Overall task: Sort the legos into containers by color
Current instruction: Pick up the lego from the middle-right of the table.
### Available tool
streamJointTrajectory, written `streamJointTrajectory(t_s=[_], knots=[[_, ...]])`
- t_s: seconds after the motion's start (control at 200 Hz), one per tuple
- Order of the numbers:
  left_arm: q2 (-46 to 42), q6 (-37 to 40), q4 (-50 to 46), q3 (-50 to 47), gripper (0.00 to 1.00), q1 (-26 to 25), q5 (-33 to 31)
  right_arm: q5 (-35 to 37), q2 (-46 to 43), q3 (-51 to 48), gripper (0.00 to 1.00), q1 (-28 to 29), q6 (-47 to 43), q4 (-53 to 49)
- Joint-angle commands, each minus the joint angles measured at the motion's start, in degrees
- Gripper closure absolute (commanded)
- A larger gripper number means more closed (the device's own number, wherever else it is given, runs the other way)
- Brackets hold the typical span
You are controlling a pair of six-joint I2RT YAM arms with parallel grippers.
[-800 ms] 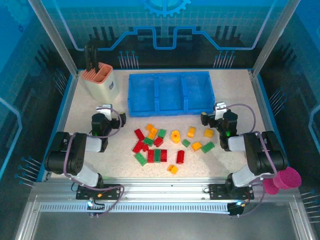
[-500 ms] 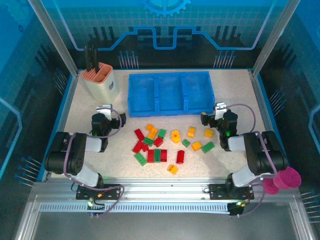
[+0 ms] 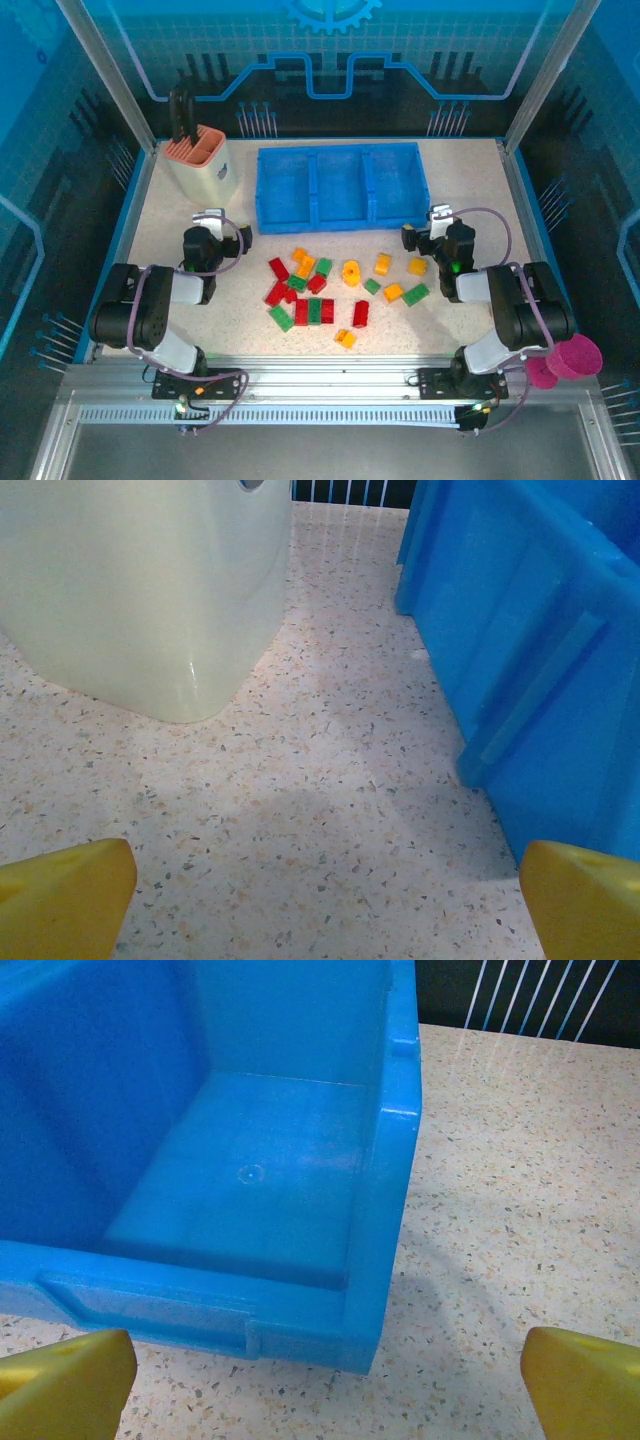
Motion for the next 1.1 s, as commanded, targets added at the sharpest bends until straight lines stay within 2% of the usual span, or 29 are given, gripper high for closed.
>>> streamJointTrajectory(t_s=[0.0, 0.635, 0.746, 0.791, 0.846, 0.901, 0.986, 1.096], knots=[[-0.35, 1.5, 1.29, 1.25, 0.01, -0.12, 1.27, -0.67, -0.53, 0.69, 0.0, -0.6, -0.46, 0.42], [-0.35, 0.94, 0.92, 1.33, 0.01, 0.52, 2.6, -1.87, -0.62, 0.81, 0.0, -1.13, -0.11, 0.19], [-0.97, 1.02, 0.28, 1.65, 0.01, 0.34, 1.34, -0.46, -5.01, 3.91, 0.0, -0.04, -1.24, -9.1], [-4.16, 1.31, -3.92, 2.81, 0.0, -0.05, 0.08, 1.12, -8.66, 6.16, 0.0, 0.76, -1.61, -15.85], [-10.22, 1.4, -16.03, 6.52, 0.01, -1.45, -2.89, 5.33, -13.08, 9.27, 0.0, 2.05, 0.67, -24.37], [-15.92, -2.19, -28.59, 11.63, 0.0, -3.01, -7.27, 7.7, -17.06, 12.31, 0.0, 2.46, 6.25, -32.19], [-21.97, -6.84, -41.15, 18.09, 0.01, -5.02, -5.1, 10.54, -21.42, 14.41, 0.0, 3.24, 14.63, -40.37], [-25.7, -6.83, -55.23, 27.11, 0.01, -8.57, -3.23, 16.17, -25.3, 16.79, 0.0, 4.48, 23.85, -50.9]])
